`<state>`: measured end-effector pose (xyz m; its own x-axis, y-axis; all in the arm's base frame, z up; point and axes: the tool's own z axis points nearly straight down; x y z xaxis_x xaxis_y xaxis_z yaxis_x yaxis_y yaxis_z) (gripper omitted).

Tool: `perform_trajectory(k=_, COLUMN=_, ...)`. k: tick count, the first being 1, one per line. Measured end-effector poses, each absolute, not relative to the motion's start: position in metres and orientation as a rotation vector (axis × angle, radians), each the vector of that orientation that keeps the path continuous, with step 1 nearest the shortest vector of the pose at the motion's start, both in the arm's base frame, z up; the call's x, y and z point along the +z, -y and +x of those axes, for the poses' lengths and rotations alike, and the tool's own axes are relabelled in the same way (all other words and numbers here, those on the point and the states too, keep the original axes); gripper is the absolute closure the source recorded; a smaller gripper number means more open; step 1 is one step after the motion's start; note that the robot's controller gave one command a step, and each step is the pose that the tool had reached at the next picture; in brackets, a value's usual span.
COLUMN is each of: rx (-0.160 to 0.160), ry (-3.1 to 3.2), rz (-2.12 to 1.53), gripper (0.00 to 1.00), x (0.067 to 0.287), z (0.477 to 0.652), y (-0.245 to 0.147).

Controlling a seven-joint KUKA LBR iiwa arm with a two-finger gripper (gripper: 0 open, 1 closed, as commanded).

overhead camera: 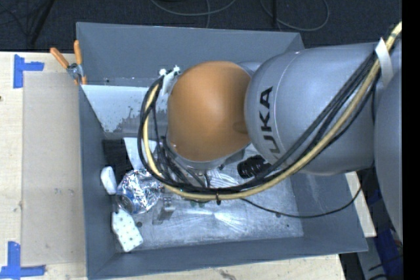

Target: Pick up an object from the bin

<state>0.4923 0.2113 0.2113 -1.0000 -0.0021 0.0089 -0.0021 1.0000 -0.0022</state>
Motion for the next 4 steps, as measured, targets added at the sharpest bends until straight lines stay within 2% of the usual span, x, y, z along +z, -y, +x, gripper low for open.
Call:
perform_trajectory(k=1, rx=0.001, ry=3.139, rz=-0.002, gripper=0.00, x=0.215, z=0.494, y=-0.211)
perform_trajectory(k=2, rx=-0.007, ry=3.143, rz=0.110, gripper=1.00, x=0.080, z=0.535, y=-0.188)
perform_trajectory(k=3, rx=-0.008, ry=3.143, rz=0.109, gripper=1.00, x=0.080, z=0.535, y=-0.188)
perform_trajectory(k=4, rx=0.001, ry=3.135, rz=0.122, gripper=1.00, x=0.108, z=0.531, y=-0.185)
